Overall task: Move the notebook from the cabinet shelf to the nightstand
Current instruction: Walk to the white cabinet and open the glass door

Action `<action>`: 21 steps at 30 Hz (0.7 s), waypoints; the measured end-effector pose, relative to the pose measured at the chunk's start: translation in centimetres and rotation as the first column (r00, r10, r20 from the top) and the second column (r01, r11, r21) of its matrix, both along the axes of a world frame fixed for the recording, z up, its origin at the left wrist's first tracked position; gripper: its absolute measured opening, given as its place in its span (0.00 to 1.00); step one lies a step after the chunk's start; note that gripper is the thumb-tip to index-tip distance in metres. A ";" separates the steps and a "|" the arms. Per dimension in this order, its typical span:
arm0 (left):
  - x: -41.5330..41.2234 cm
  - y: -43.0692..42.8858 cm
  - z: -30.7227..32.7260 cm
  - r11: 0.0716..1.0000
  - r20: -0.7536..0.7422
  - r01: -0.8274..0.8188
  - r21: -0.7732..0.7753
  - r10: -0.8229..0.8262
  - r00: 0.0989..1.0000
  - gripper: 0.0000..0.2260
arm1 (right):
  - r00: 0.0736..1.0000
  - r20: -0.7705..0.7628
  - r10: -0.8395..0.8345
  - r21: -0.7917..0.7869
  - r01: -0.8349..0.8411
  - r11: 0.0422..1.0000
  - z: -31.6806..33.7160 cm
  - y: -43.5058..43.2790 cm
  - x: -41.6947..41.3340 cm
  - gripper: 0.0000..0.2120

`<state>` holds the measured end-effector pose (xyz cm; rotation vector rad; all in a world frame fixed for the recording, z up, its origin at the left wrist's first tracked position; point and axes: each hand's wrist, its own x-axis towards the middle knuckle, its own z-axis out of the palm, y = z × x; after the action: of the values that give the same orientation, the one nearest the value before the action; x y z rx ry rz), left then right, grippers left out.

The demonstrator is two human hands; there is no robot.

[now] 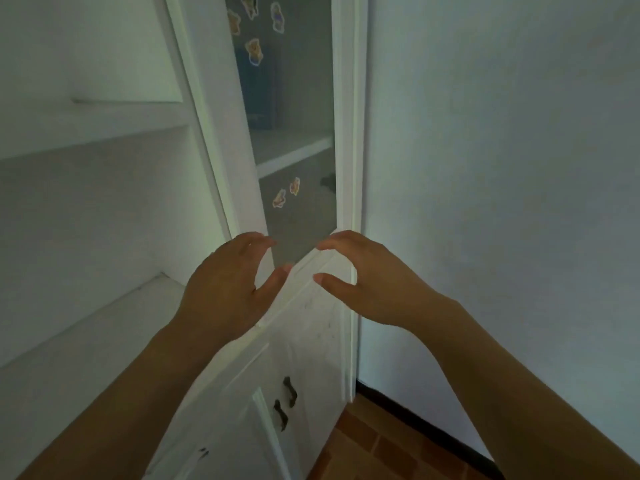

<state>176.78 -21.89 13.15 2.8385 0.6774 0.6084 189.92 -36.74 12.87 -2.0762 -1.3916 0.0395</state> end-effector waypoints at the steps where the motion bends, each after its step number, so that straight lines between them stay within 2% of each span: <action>1: 0.2 0.4 0.7 1.000 0.011 -0.005 0.016 0.005 1.000 0.35 | 1.000 0.005 0.022 0.023 -0.022 0.999 0.6 0.9 0.4 0.22; 4: 0.6 1.3 2.7 0.997 0.047 -0.024 0.079 0.021 0.999 0.29 | 0.997 0.018 0.077 0.082 -0.078 0.994 2.3 3.4 1.5 0.21; 9: 1.1 3.3 5.7 0.978 0.127 -0.094 0.186 0.071 0.989 0.26 | 0.983 0.068 0.172 0.144 -0.180 0.973 6.1 6.6 3.6 0.21; 17: 2.3 5.1 11.3 0.913 0.268 -0.229 0.337 0.140 0.953 0.27 | 0.941 0.203 0.271 0.260 -0.319 0.912 11.6 10.2 7.1 0.24; 21: 2.8 6.1 12.9 0.888 0.307 -0.287 0.359 0.178 0.935 0.28 | 0.915 0.265 0.304 0.330 -0.383 0.863 13.9 12.0 8.4 0.26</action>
<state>179.61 -15.78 26.09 2.9599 0.9485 1.2809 198.28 -24.78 26.73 -1.5279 -1.7315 -0.2814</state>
